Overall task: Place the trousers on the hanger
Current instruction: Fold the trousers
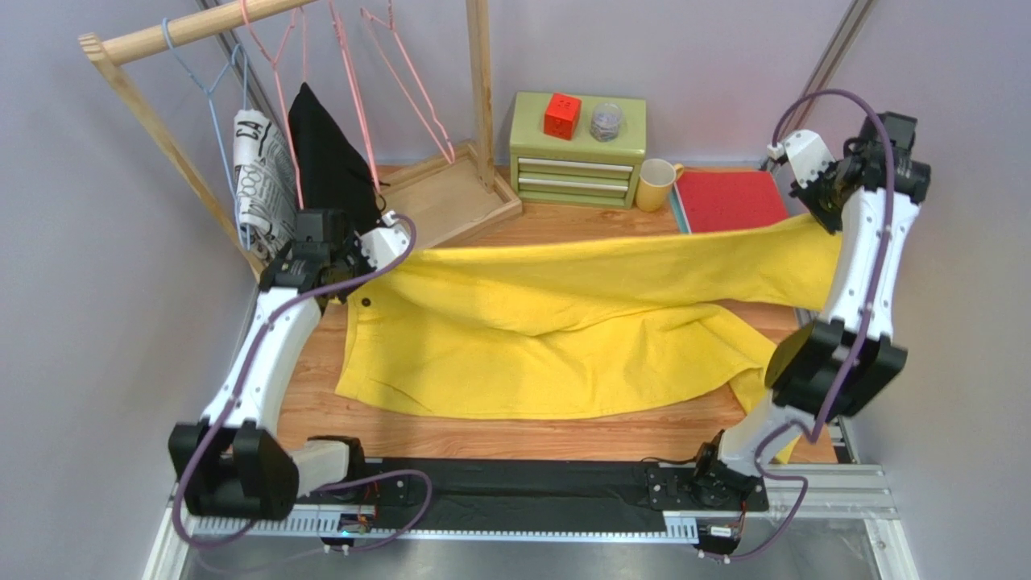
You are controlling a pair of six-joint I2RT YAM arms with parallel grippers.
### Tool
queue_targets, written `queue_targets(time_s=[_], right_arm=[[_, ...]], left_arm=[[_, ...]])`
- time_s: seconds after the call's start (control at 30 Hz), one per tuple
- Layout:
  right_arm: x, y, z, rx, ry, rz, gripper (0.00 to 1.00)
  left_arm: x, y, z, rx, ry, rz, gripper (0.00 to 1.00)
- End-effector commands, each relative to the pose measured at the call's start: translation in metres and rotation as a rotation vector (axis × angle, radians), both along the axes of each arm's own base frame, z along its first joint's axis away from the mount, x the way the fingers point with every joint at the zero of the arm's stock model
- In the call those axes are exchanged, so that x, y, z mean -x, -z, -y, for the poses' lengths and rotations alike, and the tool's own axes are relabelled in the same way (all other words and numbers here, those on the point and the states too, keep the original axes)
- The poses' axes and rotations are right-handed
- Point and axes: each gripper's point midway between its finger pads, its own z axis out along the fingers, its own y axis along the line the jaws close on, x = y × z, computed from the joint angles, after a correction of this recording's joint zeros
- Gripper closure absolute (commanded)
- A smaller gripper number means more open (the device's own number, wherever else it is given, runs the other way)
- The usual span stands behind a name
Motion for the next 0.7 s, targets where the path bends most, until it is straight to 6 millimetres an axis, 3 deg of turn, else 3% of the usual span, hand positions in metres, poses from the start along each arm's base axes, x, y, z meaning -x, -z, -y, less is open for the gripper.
queue_targets(time_s=[0.0,0.03,0.1,0.13,0.17,0.2,0.23,0.27,0.3,0.33,0.37,0.4,0.43,0.5,0.53,0.6,0.67], right_arm=[[-0.098,0.018,0.025,0.050,0.068,0.087,1.00],[-0.122,0.035,0.036,0.086,0.099,0.072,1.00],[-0.159,0.042,0.034,0.150,0.139,0.110,0.98],[-0.169,0.073,0.043,0.188,0.184,0.051,0.91],[-0.181,0.049,0.044,0.195,0.210,0.121,0.61],[-0.176,0.058,0.038,0.161,0.234,0.086,0.40],[-0.173,0.057,0.030,0.121,0.214,0.075,0.19],[-0.161,0.065,0.022,0.082,0.194,0.026,0.08],[-0.143,0.076,0.016,0.042,0.181,-0.041,0.08],[-0.127,0.054,0.005,0.005,0.147,-0.014,0.08],[-0.102,0.083,-0.005,-0.036,0.125,-0.119,0.08],[-0.081,0.086,-0.012,-0.064,0.107,-0.166,0.07],[-0.063,0.069,-0.028,-0.105,0.043,-0.151,0.07],[-0.011,0.098,-0.048,-0.180,0.022,-0.318,0.07],[0.008,0.095,-0.059,-0.211,-0.012,-0.345,0.09],[0.055,0.115,-0.076,-0.287,-0.008,-0.496,0.10],[0.082,0.118,-0.086,-0.341,-0.008,-0.552,0.13]], left_arm=[[-0.068,-0.023,0.002,-0.008,-0.031,0.073,1.00],[-0.078,-0.021,-0.001,-0.033,-0.055,0.069,0.95],[-0.106,-0.016,-0.003,-0.055,-0.103,0.052,0.90],[-0.116,-0.015,-0.006,-0.059,-0.132,0.055,0.77],[-0.129,-0.013,-0.011,-0.079,-0.168,0.042,0.69],[-0.130,-0.010,-0.010,-0.084,-0.181,0.015,0.62],[-0.122,-0.003,-0.012,-0.091,-0.186,-0.039,0.49],[-0.115,-0.001,-0.005,-0.060,-0.155,-0.067,0.34],[-0.106,0.003,-0.001,-0.050,-0.125,-0.094,0.27],[-0.087,-0.003,0.004,-0.030,-0.092,-0.116,0.24],[-0.070,0.012,0.015,0.014,-0.034,-0.171,0.22],[-0.059,0.014,0.018,0.020,-0.006,-0.187,0.20],[-0.035,0.016,0.022,0.033,0.025,-0.244,0.19],[-0.006,0.033,0.029,0.060,0.080,-0.340,0.19],[0.010,0.037,0.030,0.065,0.088,-0.380,0.18],[0.036,0.058,0.033,0.073,0.115,-0.470,0.18],[0.056,0.075,0.036,0.092,0.119,-0.533,0.18]])
